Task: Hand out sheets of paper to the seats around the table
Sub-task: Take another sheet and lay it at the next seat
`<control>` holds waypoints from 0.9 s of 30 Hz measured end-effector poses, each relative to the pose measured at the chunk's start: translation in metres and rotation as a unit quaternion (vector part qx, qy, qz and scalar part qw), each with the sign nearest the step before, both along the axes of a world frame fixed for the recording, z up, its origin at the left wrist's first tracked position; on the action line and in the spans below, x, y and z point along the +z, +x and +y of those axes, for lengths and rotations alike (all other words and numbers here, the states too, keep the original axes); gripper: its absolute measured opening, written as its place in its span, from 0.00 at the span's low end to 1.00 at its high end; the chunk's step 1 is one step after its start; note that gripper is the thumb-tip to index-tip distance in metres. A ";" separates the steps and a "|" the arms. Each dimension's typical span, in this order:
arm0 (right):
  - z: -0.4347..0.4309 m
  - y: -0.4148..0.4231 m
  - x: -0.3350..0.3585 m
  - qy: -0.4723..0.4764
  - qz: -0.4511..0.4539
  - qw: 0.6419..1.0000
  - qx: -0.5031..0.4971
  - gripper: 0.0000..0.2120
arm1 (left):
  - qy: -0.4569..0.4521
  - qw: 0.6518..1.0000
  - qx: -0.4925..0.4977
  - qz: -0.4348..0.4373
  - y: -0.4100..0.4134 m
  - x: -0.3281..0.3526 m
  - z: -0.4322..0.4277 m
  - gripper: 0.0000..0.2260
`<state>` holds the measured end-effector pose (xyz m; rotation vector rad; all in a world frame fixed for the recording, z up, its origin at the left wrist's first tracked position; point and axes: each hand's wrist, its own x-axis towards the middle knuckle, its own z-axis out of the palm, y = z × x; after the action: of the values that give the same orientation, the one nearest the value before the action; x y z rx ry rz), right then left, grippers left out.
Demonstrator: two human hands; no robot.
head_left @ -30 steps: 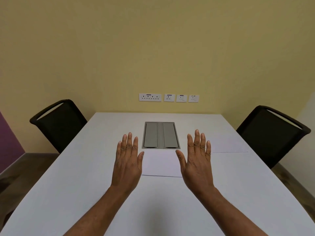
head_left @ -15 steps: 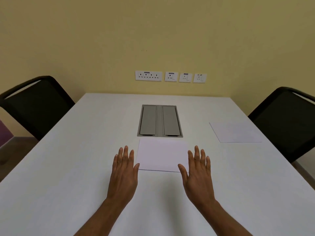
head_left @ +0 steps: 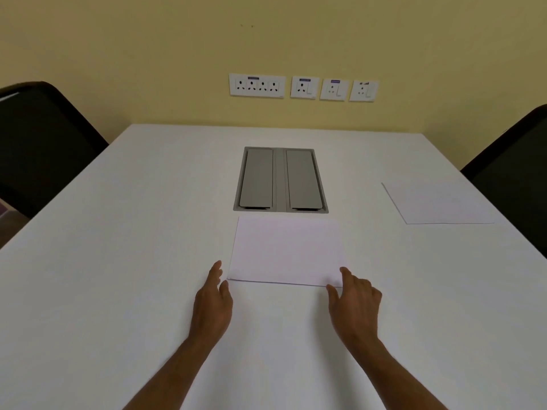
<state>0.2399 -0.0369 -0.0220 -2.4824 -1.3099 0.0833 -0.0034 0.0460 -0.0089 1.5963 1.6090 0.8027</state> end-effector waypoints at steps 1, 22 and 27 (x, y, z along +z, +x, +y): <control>0.002 0.002 -0.004 0.000 0.006 1.000 -0.008 0.22 | -0.007 1.000 0.010 -0.005 0.003 -0.002 0.002 0.21; 0.025 0.013 -0.044 0.047 0.083 0.992 -0.079 0.24 | -0.065 0.997 0.050 -0.015 0.024 -0.029 0.030 0.18; 0.023 0.013 -0.048 0.056 0.083 0.992 -0.080 0.24 | -0.091 0.991 0.092 -0.017 0.029 -0.028 0.035 0.17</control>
<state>0.2526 -0.0142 -0.0702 -2.4163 -1.0184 0.1680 0.0256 0.0812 -0.0367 1.3155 1.7704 0.7498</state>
